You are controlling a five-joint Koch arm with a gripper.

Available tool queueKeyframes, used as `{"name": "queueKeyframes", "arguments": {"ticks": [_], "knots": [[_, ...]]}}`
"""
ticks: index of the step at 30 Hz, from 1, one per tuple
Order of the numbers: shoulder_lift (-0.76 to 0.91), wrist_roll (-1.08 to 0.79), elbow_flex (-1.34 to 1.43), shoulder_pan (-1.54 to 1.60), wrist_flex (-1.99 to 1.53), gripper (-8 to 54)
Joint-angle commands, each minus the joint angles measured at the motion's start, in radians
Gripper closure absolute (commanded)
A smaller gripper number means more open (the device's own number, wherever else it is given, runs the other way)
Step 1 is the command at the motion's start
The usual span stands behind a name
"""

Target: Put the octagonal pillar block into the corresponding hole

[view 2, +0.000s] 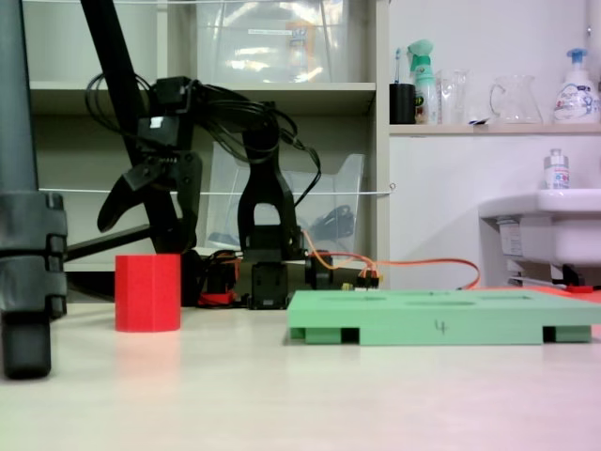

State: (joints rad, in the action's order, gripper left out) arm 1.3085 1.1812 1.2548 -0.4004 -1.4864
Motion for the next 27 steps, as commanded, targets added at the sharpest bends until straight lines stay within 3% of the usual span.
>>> {"name": "queueKeyframes", "arguments": {"ticks": [1, 27], "knots": [[0.015, 0.038, -0.025, -0.002, 0.015, -6.6], [-0.012, 0.233, -0.003, 0.063, 0.055, -6.4]]}}
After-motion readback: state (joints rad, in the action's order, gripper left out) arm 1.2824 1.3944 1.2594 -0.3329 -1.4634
